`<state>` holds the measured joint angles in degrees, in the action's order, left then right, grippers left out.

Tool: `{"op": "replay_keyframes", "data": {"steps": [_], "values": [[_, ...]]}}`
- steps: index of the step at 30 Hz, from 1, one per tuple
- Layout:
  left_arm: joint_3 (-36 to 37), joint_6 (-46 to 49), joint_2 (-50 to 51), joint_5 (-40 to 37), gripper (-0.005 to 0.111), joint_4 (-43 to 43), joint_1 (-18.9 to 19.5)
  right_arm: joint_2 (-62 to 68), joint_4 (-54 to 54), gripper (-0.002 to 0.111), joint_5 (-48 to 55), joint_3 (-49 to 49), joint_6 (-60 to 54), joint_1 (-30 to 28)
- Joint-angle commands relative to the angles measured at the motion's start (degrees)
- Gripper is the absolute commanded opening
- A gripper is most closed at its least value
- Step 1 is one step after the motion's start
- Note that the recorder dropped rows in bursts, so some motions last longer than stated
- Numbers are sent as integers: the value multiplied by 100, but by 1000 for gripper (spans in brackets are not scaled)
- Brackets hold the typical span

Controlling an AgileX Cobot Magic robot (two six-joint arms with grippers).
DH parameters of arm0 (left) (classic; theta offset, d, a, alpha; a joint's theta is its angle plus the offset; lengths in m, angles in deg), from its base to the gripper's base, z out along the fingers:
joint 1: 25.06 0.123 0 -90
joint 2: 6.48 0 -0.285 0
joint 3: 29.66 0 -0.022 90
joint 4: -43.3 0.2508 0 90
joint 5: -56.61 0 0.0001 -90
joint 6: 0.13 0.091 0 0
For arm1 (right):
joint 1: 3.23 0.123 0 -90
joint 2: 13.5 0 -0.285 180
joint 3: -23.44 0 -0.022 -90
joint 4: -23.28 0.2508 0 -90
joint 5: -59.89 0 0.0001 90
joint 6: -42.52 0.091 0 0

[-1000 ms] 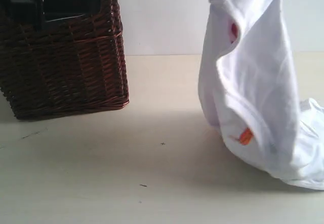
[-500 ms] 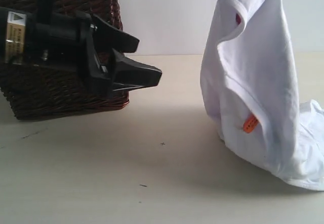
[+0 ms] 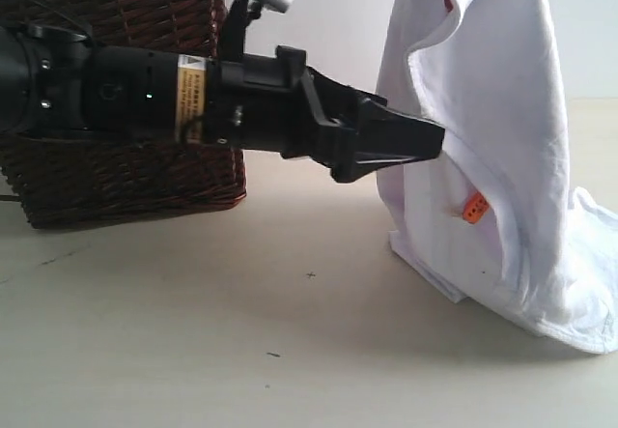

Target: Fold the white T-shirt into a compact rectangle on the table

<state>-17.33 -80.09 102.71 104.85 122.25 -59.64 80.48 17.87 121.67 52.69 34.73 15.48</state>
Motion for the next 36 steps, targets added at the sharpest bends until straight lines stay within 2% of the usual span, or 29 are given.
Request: {"op": "replay_keyframes", "data": {"steps": [1, 3, 10, 14, 16, 20, 24, 25, 28, 31, 36], "values": [[-285, 16, 271, -320, 92, -179, -144, -17, 50, 0, -162, 20, 40, -4], [-358, 16, 330, -206, 92, -260, -144, -17, 50, 0, -162, 20, 40, -4], [-696, 30, 556, -528, 92, -679, -144, -17, 212, 0, -139, 20, 4, -4], [-711, -27, 771, -13, 91, -656, -144, -17, 210, 0, -123, 20, -12, -4], [-711, -27, 798, 93, 86, -656, -144, -17, 210, 0, -123, 20, -12, -4], [-725, -14, 798, 40, 56, -945, -144, -17, 210, 0, -123, 20, -12, -4], [-725, 36, 798, 108, 7, -1086, -144, -17, 210, 0, -114, 20, -12, -4], [-725, 59, 798, 169, 1, -1086, -144, -17, 210, 0, -114, 20, -12, -4], [-725, -19, 752, 510, 0, -1122, -132, -17, 128, 0, -177, 20, -12, -4], [-725, -181, 603, 591, 0, -1317, -132, -17, -273, 9, -243, 20, -12, -4], [-913, -752, 271, 362, 0, -1370, -132, -17, -1869, 44, -193, 20, 821, -4]]}}
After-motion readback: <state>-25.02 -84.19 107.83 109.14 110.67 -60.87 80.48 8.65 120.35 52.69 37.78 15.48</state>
